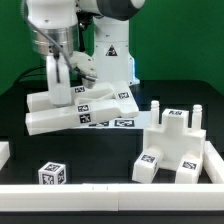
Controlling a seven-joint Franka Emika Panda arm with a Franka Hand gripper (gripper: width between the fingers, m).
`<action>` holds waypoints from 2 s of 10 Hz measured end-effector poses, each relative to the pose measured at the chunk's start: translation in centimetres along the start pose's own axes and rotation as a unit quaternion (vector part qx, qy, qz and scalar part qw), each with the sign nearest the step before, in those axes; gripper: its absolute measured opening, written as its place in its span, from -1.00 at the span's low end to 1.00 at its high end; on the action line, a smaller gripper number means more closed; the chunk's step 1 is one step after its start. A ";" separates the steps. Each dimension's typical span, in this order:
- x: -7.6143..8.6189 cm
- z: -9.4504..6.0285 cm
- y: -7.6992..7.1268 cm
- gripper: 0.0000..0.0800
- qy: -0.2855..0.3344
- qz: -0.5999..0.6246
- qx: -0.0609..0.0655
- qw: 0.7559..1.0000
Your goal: Assemble chair
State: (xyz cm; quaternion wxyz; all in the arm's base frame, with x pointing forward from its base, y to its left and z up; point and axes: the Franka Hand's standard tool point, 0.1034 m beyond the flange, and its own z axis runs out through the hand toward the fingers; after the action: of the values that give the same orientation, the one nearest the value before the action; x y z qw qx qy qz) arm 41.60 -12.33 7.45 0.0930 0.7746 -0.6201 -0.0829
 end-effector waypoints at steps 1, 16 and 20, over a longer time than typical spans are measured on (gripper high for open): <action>-0.8 -2.8 -1.4 -0.28 -0.008 -0.099 0.004 0.995; -8.5 -12.5 -10.1 -0.28 0.114 -0.564 0.057 0.816; -11.6 -13.9 -13.2 -0.28 0.118 -0.491 0.097 0.857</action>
Offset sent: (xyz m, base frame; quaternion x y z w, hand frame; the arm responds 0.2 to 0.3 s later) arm 0.0293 0.0334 0.0720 -0.0576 0.0474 -0.2838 0.9560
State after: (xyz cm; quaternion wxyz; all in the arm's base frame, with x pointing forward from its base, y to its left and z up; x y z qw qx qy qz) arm 54.94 2.40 17.81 0.0374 0.9876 -0.1482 0.0348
